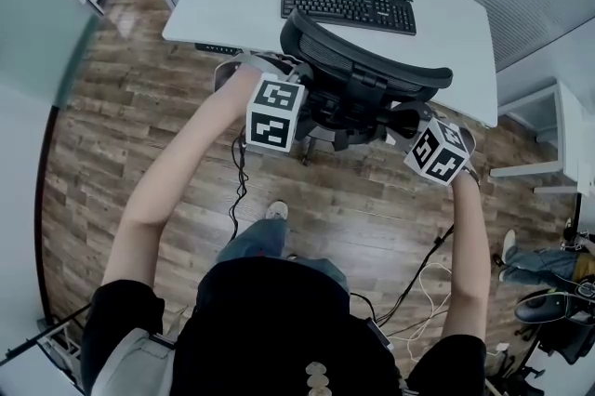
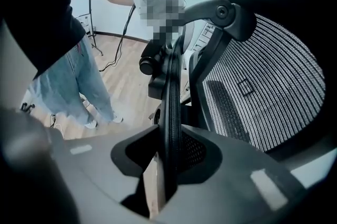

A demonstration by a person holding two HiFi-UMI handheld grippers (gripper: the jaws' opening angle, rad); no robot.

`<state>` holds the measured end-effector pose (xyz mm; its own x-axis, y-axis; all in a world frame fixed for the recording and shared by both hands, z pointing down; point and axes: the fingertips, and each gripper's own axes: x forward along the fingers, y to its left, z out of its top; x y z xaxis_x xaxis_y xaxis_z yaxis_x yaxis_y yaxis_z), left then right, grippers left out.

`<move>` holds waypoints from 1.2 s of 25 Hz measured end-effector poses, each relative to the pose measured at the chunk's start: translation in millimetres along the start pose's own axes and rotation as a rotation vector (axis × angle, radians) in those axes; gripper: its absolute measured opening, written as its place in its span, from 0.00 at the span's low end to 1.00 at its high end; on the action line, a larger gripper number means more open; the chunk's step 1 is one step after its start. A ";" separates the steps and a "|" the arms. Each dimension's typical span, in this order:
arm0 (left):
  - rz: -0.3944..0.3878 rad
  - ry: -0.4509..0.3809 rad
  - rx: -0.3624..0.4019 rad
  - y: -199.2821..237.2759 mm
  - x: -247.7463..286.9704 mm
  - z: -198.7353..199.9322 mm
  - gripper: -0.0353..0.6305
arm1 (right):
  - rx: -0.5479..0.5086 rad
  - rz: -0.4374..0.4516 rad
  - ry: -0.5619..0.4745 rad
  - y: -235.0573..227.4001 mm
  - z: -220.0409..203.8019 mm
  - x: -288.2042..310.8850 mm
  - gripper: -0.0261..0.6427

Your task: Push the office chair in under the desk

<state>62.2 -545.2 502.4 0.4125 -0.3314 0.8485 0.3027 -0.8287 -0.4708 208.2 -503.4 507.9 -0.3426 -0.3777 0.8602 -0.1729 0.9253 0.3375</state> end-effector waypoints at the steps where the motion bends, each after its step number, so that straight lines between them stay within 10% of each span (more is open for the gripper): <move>1: 0.002 -0.002 0.001 0.2 -0.1 0.1 0.24 | 0.000 0.000 -0.001 -0.1 0.2 -0.1 0.20; 9: 0.068 -0.021 0.018 2.5 -2.9 1.2 0.27 | 0.001 -0.039 -0.009 -2.1 1.6 -1.6 0.22; 18: 0.419 -0.083 0.015 8.1 -23.5 -3.0 0.31 | 0.001 -0.225 -0.076 -9.3 9.4 -14.0 0.28; 25: 0.756 -0.210 -0.138 13.2 -82.5 -14.4 0.07 | 0.151 -0.398 -0.234 -7.6 23.1 -47.9 0.20; 30: 0.889 -0.385 -0.462 23.8 -125.2 -26.7 0.06 | 0.430 -0.544 -0.523 -13.5 32.5 -83.4 0.07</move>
<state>-5.1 -535.5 391.4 0.5925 -0.8020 0.0752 -0.5605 -0.4775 -0.6767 209.1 -485.4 419.1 -0.4734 -0.8284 0.2996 -0.7340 0.5590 0.3858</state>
